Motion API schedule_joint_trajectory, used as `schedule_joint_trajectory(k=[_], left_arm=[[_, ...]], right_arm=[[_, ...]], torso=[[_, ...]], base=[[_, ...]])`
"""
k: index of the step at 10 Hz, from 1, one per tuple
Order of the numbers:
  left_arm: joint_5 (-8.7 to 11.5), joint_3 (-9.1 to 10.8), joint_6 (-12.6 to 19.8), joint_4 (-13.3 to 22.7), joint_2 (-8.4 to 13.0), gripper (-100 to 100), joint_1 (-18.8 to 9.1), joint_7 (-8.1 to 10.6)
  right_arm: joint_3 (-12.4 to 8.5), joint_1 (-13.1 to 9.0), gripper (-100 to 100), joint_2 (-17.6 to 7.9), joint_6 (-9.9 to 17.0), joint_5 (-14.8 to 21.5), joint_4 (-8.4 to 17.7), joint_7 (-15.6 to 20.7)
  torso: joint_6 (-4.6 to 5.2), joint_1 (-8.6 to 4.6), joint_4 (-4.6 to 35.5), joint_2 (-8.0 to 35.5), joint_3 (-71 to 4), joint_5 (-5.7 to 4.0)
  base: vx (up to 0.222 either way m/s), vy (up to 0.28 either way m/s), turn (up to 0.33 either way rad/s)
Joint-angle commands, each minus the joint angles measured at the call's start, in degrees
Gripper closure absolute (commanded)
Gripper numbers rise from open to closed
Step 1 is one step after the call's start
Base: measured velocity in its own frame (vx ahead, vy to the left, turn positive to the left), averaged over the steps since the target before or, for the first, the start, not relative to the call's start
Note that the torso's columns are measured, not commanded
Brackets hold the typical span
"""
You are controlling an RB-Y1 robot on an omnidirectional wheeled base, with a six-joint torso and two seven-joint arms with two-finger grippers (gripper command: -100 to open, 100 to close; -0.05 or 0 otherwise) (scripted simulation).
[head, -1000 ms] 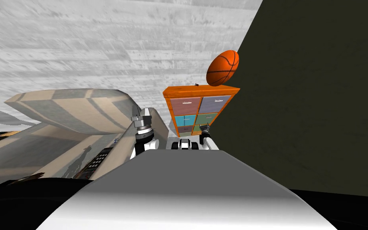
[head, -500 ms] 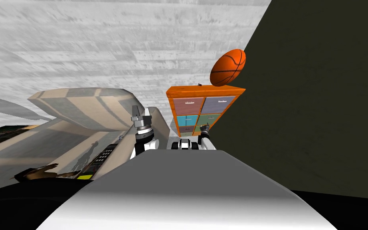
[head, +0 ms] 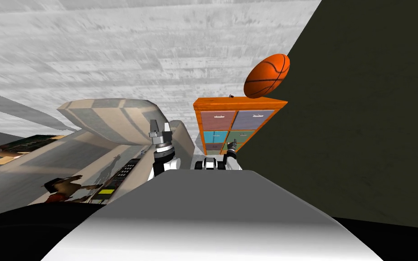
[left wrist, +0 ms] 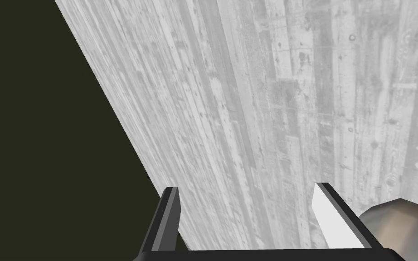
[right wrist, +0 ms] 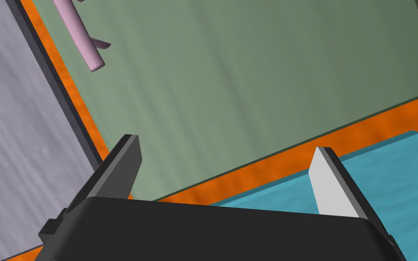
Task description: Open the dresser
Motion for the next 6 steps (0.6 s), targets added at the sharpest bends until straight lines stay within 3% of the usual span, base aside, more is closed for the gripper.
schedule_joint_trajectory(k=[1,4,6], left_arm=[[0.0,0.0,0.0,0.0,0.0,0,0.0,0.0],[0.0,0.0,0.0,0.0,0.0,0,0.0,0.0],[0.0,0.0,0.0,0.0,0.0,0,0.0,0.0]], right_arm=[[1.7,-1.2,-100,0.3,3.6,4.2,2.6,1.5],[2.7,-1.9,-100,0.5,5.7,7.4,4.2,2.4],[4.8,-3.3,-100,1.1,9.3,11.3,7.2,3.8]], torso=[[0.03,-0.03,0.0,0.0,0.0,0.0],[0.0,-0.01,0.0,0.0,0.0,0.0],[0.0,-0.01,0.0,0.0,0.0,0.0]], base=[[-0.003,0.022,0.107],[-0.002,0.02,0.081],[-0.007,0.028,0.152]])
